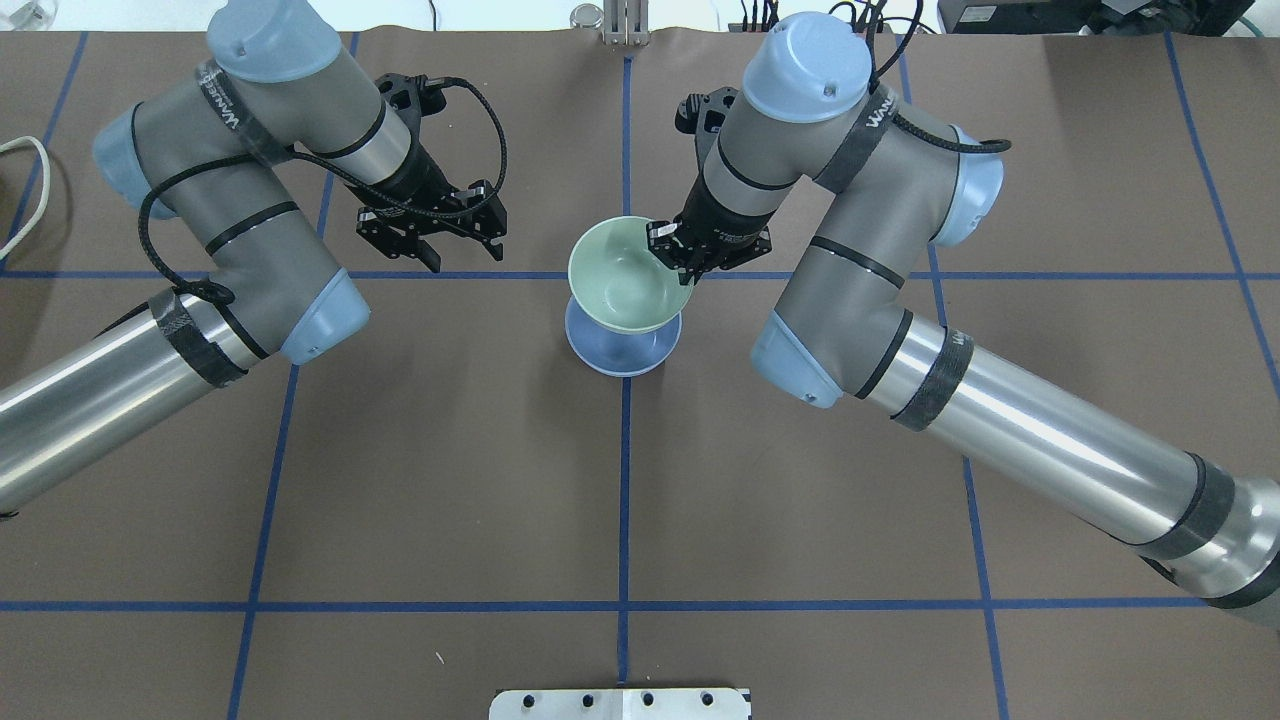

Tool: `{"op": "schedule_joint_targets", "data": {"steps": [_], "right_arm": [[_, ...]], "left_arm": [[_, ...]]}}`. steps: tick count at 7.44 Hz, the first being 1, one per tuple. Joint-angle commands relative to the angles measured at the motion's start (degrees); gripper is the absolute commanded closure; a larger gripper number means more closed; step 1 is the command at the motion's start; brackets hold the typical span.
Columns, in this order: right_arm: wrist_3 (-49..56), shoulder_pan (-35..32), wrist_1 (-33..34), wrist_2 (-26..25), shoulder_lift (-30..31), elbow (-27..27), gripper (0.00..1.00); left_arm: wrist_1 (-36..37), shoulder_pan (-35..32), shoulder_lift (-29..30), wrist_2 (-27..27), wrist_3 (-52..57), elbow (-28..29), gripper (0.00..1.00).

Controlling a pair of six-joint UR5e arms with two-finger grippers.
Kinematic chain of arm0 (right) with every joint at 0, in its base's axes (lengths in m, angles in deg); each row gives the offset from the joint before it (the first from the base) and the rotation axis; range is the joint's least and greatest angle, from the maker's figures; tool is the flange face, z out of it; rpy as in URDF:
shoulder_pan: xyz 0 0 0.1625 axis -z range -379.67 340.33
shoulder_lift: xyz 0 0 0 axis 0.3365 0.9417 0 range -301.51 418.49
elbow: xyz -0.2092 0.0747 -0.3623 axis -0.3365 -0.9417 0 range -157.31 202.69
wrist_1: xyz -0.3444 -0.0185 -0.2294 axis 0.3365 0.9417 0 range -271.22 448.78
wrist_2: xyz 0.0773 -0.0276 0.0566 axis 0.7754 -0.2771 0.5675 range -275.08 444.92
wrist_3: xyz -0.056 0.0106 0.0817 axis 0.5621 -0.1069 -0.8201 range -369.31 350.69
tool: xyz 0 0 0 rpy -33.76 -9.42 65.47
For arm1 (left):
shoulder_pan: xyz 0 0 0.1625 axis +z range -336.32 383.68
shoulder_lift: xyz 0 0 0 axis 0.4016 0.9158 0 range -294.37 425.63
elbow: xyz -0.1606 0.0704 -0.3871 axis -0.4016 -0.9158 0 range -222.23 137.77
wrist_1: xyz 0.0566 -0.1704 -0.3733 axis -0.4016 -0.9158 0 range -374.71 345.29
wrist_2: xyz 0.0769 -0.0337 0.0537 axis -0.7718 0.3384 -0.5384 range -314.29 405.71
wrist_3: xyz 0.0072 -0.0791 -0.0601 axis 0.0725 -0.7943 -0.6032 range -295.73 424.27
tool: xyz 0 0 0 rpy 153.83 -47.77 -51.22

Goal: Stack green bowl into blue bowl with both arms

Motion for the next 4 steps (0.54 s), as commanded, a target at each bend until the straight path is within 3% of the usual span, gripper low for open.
{"op": "schedule_joint_targets", "data": {"steps": [1,4], "right_arm": [[-0.09,1.23,0.09,-1.44,0.27,-0.01,1.00],[-0.09,1.75,0.09,-3.18,0.10,-0.36,1.00]], "left_arm": [[0.03,-0.34,-1.10,0.21,0.06,-0.73,0.20],[-0.05,-0.34,-1.64,0.21,0.06,-1.26,0.20]]}}
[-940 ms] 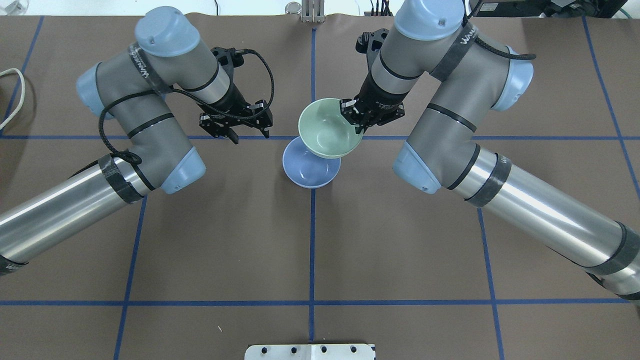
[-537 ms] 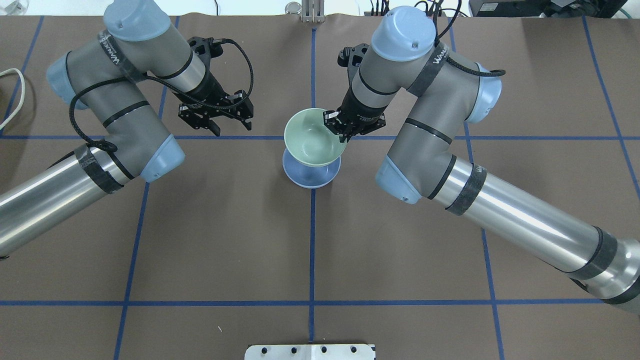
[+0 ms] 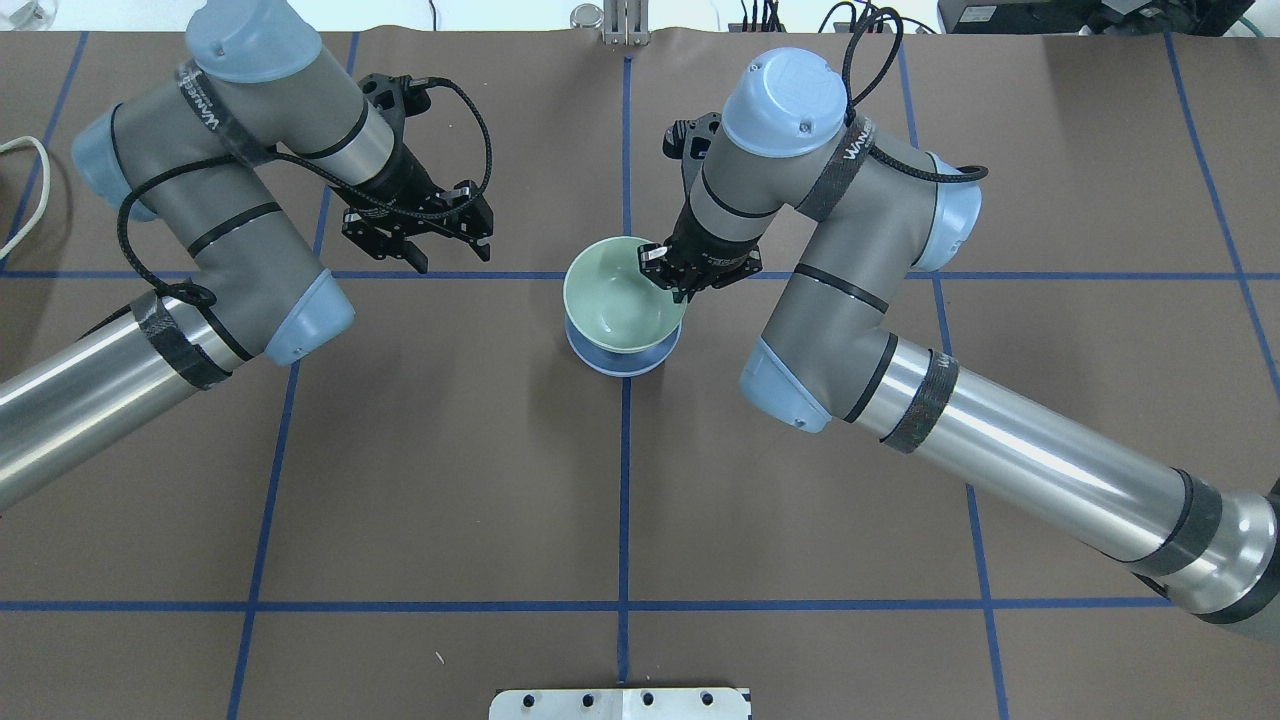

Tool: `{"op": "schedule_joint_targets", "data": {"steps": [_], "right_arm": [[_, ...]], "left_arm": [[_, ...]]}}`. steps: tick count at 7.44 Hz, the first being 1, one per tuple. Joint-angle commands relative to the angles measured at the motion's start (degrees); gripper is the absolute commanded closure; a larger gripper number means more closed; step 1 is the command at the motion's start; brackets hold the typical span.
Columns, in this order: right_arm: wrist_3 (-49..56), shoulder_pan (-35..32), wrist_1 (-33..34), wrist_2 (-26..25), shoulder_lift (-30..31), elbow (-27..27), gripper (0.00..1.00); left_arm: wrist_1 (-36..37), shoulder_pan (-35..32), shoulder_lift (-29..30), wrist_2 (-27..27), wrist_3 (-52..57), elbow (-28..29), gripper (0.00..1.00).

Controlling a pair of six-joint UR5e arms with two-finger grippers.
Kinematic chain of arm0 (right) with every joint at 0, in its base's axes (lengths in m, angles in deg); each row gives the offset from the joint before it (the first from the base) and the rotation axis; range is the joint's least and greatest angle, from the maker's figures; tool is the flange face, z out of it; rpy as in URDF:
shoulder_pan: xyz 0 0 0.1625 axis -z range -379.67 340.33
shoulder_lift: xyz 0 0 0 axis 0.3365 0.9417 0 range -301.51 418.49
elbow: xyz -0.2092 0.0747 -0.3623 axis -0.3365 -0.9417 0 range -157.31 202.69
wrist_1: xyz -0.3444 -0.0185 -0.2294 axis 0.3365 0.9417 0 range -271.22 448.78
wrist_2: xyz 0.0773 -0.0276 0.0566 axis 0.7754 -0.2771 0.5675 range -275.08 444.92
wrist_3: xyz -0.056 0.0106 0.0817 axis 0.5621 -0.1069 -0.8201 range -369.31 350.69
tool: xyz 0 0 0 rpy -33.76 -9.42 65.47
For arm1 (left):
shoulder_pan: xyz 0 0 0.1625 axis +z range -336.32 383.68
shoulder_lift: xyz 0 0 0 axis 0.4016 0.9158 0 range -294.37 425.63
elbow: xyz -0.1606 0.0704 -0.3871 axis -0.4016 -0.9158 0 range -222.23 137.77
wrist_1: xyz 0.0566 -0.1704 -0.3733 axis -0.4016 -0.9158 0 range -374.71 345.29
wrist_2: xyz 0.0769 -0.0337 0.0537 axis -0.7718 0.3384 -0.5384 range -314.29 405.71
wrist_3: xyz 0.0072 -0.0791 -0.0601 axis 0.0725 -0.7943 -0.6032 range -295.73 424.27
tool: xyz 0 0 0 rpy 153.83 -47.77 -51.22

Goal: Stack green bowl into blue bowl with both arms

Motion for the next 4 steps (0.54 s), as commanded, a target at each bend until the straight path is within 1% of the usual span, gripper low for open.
{"op": "schedule_joint_targets", "data": {"steps": [1,4], "right_arm": [[0.00,0.32,0.00,-1.16,-0.11,-0.17,1.00],[0.00,0.75,0.09,-1.34,-0.20,-0.17,1.00]], "left_arm": [[0.02,-0.01,-0.17,0.00,0.00,-0.20,0.20],[-0.33,-0.01,-0.61,0.00,0.00,-0.12,0.20]]}}
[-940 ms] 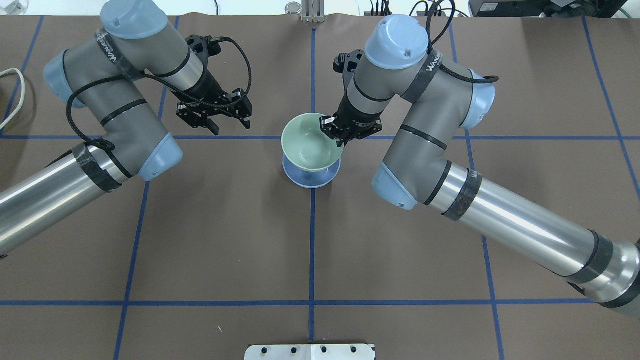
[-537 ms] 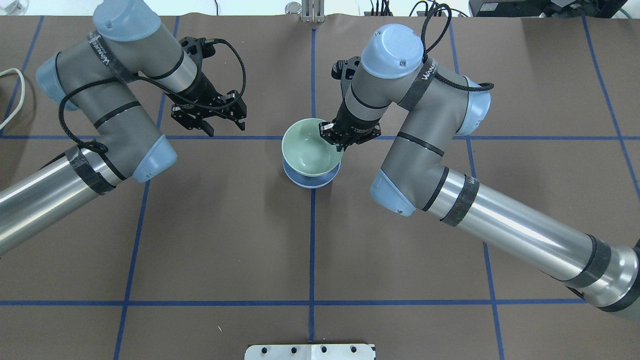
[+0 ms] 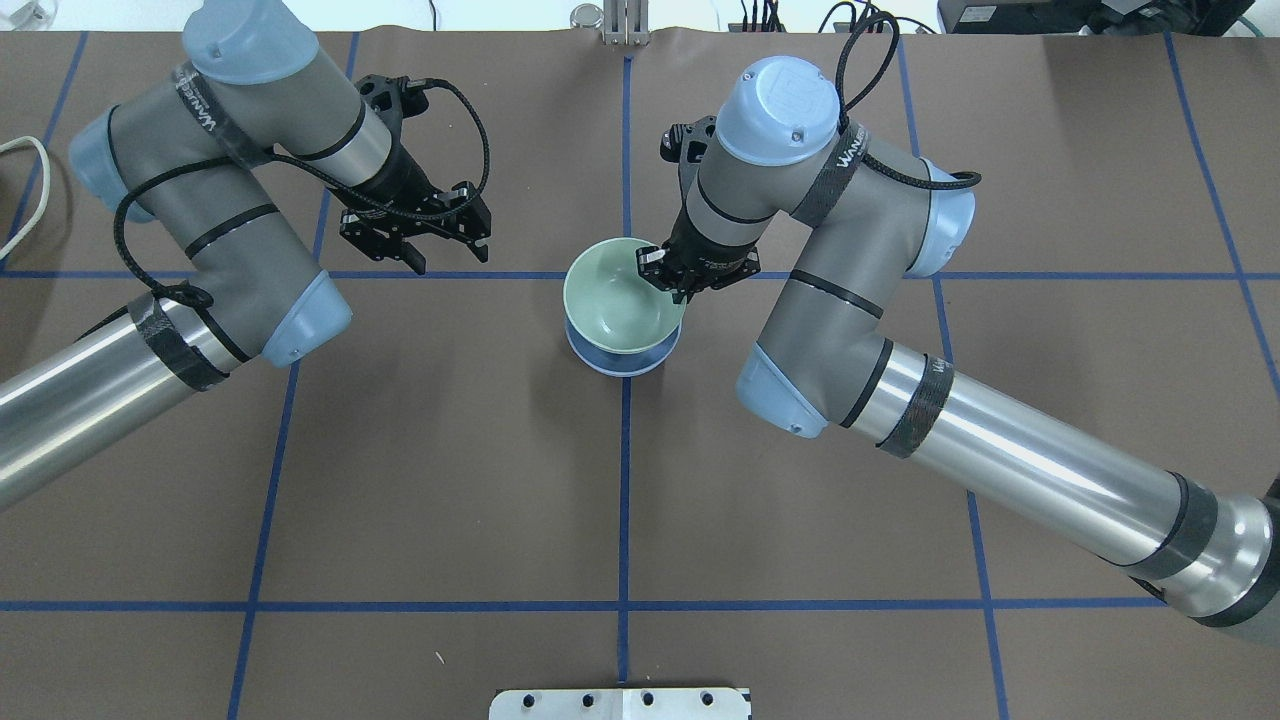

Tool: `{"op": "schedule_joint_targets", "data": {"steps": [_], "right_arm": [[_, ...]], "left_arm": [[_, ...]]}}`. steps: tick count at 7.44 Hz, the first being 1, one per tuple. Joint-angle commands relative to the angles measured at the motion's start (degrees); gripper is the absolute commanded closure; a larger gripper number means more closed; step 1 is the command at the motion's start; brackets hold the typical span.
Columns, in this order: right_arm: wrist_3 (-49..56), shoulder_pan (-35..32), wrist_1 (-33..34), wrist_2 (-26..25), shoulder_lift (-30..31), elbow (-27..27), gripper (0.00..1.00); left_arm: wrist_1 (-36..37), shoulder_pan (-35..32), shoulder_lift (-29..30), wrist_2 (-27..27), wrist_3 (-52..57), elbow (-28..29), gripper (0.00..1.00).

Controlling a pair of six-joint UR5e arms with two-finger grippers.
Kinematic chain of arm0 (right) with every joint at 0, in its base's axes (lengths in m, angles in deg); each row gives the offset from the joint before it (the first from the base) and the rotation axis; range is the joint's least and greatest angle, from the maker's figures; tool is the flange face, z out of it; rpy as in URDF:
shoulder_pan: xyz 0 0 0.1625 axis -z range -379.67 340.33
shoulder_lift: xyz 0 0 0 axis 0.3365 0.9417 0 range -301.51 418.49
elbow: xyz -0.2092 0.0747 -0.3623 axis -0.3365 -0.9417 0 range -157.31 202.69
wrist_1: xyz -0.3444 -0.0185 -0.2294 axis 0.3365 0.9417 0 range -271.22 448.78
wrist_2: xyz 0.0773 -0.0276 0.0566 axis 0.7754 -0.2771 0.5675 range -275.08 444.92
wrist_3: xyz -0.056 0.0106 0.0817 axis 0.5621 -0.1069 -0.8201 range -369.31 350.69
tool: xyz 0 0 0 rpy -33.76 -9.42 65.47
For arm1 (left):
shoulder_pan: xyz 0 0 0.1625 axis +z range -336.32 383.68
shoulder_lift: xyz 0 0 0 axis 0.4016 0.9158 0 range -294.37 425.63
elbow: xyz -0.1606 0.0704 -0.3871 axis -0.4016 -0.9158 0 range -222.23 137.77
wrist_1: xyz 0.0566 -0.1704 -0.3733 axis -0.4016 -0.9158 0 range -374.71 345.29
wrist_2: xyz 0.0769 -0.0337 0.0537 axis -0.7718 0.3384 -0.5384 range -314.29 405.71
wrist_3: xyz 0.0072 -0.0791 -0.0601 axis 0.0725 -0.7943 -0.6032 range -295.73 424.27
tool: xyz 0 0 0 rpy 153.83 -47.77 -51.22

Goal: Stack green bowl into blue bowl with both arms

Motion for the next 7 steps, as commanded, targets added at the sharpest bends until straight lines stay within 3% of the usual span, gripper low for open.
{"op": "schedule_joint_targets", "data": {"steps": [1,7], "right_arm": [[0.00,0.28,0.01,-0.10,-0.07,-0.01,1.00],[-0.35,0.81,0.10,-0.19,-0.24,-1.06,1.00]], "left_arm": [[-0.17,0.00,-0.17,0.00,0.00,0.04,0.20],[-0.35,0.09,-0.53,-0.26,0.00,0.13,0.21]]}}
